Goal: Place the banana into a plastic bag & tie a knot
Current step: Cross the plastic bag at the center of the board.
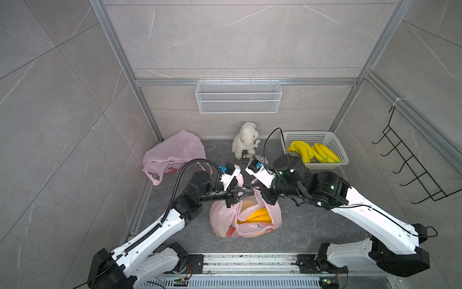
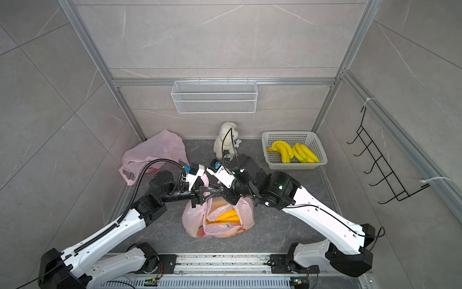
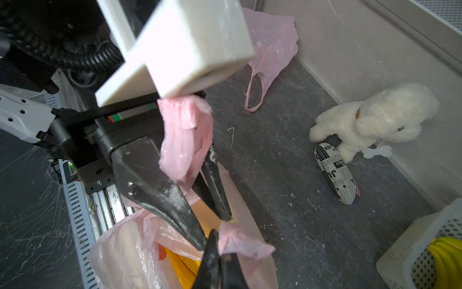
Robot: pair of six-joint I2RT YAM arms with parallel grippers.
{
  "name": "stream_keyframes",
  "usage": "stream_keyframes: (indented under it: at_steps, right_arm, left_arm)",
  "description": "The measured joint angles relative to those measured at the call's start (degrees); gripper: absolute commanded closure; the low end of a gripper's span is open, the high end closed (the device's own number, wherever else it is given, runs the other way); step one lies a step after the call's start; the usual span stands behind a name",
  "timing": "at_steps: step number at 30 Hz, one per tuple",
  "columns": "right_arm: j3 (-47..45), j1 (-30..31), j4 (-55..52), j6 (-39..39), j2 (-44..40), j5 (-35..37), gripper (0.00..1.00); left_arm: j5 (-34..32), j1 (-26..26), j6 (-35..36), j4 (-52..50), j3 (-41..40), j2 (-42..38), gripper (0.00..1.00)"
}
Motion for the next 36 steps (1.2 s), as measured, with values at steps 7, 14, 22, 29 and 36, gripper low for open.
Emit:
stream_keyframes:
  at_steps: [7,14,22,29,36]
  right_arm:
    - [-0.7,0.07,1.07,-0.74,0.13,-2.6,1.0]
    - [-2.64,0.22,2.32,-1.05,0.79,-3.02,1.0]
    - [-3.17,0.35,4.31,-1.25,1.31,-2.99,1.0]
    - [-4.46,0.48,5.35,-1.7,1.42,-2.14,1.0]
    - [-7.56,0.5,7.78,-2.78,1.2,-1.92,1.0]
  left_arm:
    - [1.29,0.0,-0.37,1.18,-0.37,1.53,0.61]
    - [2.25,0.0,-1.2,2.45,-1.27,2.21,0.54]
    - [2.86,-0.44,-1.31,2.91,-1.66,2.95,0.52]
    - [3.3,-0.98,-1.29,3.08,-2.36,3.26,0.51]
    - [4.55,-1.03,-1.55,4.22,-3.1,3.26,0.48]
